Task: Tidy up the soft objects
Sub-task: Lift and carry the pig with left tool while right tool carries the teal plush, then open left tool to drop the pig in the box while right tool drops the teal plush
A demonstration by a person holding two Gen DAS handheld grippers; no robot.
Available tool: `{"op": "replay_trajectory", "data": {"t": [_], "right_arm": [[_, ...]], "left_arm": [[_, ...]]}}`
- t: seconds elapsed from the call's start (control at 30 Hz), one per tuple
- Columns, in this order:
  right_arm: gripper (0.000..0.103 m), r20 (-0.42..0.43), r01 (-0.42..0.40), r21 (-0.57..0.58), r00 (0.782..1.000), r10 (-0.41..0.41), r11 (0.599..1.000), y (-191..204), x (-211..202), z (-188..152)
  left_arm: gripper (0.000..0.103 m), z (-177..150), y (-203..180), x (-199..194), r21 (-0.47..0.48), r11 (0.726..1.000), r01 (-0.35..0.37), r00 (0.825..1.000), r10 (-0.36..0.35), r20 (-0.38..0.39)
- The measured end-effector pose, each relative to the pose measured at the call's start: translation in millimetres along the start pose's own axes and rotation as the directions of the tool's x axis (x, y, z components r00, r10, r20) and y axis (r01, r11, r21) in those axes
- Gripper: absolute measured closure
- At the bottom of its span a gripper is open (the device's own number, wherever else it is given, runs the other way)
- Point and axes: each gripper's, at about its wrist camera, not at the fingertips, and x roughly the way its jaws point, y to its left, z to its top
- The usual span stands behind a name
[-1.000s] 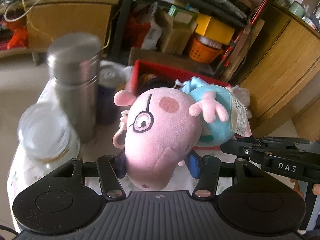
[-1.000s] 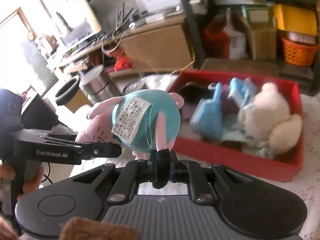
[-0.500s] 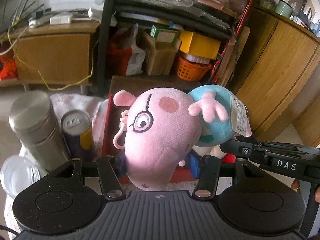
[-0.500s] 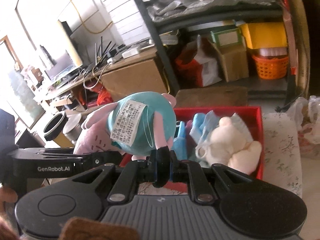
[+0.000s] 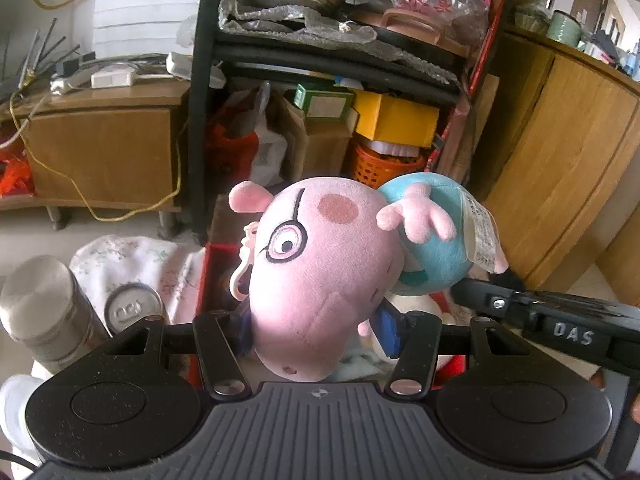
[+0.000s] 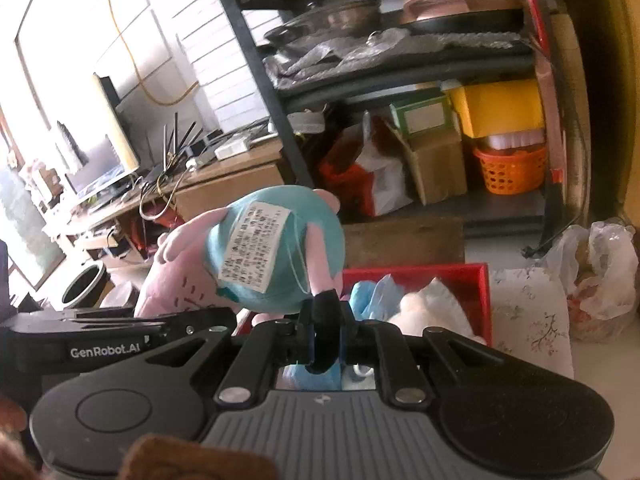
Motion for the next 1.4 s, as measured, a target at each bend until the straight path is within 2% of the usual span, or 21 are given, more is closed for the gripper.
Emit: {"op": "replay_trajectory", "data": {"t": [0.13, 0.2, 0.23, 0.27, 0.33, 0.4, 0.47, 0.53, 0.73, 0.87, 0.9, 1.03, 1.07, 1.1, 1.13, 1.17, 1.23, 1.4], "right_arm": [[0.103, 0.008, 0.015, 0.011, 1.000, -0.015, 1.000, -6.3, 4.3, 4.2], [0.103, 0.007, 0.018, 0.017, 1.000, -0.018, 1.000, -7.8, 7.3, 5.9], [0.103, 0.008, 0.017, 0.020, 1.000, -0.017, 1.000, -8.7, 8.7, 7.2], [0.103, 0.009, 0.018, 0.018, 1.000, -0.018, 1.000, -8.8, 10.0, 8.1], [0.103, 0.006, 0.016, 0.015, 1.000, -0.016, 1.000, -9.1, 12.5, 8.8], [0.103, 0.000, 0.022, 0.010, 1.000, -0.022, 1.000, -9.3, 16.6, 8.4], [0.103, -0.012, 0.029, 0.012, 1.000, -0.029, 1.000, -11.5, 22.1, 7.5], [0.103, -0.033, 0.039, 0.017, 0.999, -0.038, 0.999, -13.5, 27.7, 5.2], [0.103, -0.088, 0.055, -0.002, 0.995, -0.055, 0.998, -13.4, 38.9, -1.4], [0.103, -0.136, 0.100, -0.005, 0.986, -0.099, 0.995, -15.9, 45.7, -8.3], [0.103, -0.134, 0.117, -0.007, 0.984, -0.117, 0.993, -16.2, 46.2, -9.9], [0.103, -0.140, 0.149, -0.011, 0.979, -0.149, 0.989, -16.1, 47.1, -10.3], [0.102, -0.137, 0.154, -0.016, 0.978, -0.155, 0.988, -15.5, 46.3, -10.0], [0.097, -0.135, 0.158, -0.021, 0.978, -0.159, 0.987, -14.7, 45.4, -9.7], [0.089, -0.130, 0.165, -0.024, 0.977, -0.166, 0.986, -13.8, 43.9, -9.7], [0.085, -0.124, 0.170, -0.027, 0.977, -0.172, 0.985, -13.0, 42.7, -9.7], [0.075, -0.114, 0.174, -0.032, 0.978, -0.177, 0.984, -11.3, 39.3, -10.5], [0.067, -0.104, 0.186, -0.033, 0.977, -0.188, 0.982, -8.3, 35.3, -11.6]], "left_arm": [[0.048, 7.1, 2.0, 7.1, -0.036, 0.999, 0.021, 1.000, -0.020, 0.008], [0.055, 10.7, 0.1, 8.6, -0.030, 1.000, 0.005, 1.000, -0.004, 0.023], [0.073, 12.3, -0.6, 9.6, -0.026, 1.000, 0.001, 1.000, -0.001, 0.026], [0.080, 13.8, -0.2, 11.0, -0.032, 0.999, 0.013, 1.000, -0.013, 0.022], [0.077, 15.1, 2.2, 15.3, -0.052, 0.998, 0.031, 1.000, -0.030, 0.007], [0.078, 12.7, 3.2, 24.5, -0.048, 0.999, 0.003, 1.000, -0.004, -0.009], [0.084, 7.9, 5.9, 37.8, -0.051, 0.999, -0.016, 0.998, 0.013, -0.054], [0.084, 3.4, 8.7, 47.2, -0.059, 0.998, -0.030, 0.996, 0.024, -0.087], [0.076, -0.5, 6.3, 49.3, -0.027, 0.998, -0.049, 0.993, 0.046, -0.105], [0.060, -3.4, 3.6, 51.1, -0.009, 0.998, -0.062, 0.991, 0.060, -0.122], [0.058, -4.0, 3.2, 51.0, -0.007, 0.998, -0.063, 0.990, 0.061, -0.125], [0.036, -5.0, 0.4, 47.7, 0.002, 0.998, -0.069, 0.990, 0.069, -0.120], [0.034, -5.6, -0.7, 45.4, 0.006, 0.997, -0.073, 0.991, 0.074, -0.114], [0.034, -5.7, -1.3, 43.8, 0.009, 0.997, -0.077, 0.991, 0.078, -0.112], [0.030, -5.9, -1.3, 42.2, 0.008, 0.997, -0.080, 0.990, 0.081, -0.112], [0.025, -5.7, -1.8, 41.6, 0.007, 0.997, -0.082, 0.990, 0.083, -0.112], [0.025, -6.6, -2.9, 39.4, 0.010, 0.996, -0.086, 0.990, 0.087, -0.107], [0.023, -8.5, -6.7, 34.2, 0.022, 0.996, -0.086, 0.991, 0.088, -0.100]]}}
